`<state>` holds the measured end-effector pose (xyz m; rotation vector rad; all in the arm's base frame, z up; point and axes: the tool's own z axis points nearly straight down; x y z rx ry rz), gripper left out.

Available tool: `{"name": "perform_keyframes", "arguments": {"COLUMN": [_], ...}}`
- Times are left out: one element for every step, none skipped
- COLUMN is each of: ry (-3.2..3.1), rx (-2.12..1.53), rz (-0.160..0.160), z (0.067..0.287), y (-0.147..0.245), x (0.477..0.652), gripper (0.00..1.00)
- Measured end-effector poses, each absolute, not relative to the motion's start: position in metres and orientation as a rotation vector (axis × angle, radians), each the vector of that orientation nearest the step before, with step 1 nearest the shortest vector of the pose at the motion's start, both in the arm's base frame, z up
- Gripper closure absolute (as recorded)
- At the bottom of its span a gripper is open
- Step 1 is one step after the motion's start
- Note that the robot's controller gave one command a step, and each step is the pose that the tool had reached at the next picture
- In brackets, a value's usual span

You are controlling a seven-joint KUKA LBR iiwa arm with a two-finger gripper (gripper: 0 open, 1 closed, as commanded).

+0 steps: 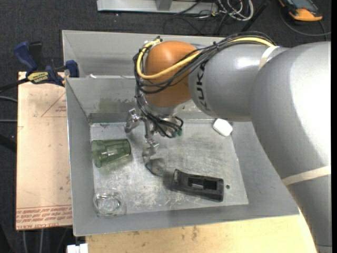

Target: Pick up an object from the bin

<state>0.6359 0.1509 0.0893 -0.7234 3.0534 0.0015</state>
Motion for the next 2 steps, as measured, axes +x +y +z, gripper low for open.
{"name": "perform_keyframes", "arguments": {"ry": [3.056, 3.039], "rx": [-0.71, -0.784], "rz": [0.002, -0.001], "z": [0.089, 0.09], "y": [0.148, 0.193], "x": [0.645, 0.627], "gripper": [0.0, 0.0]}}
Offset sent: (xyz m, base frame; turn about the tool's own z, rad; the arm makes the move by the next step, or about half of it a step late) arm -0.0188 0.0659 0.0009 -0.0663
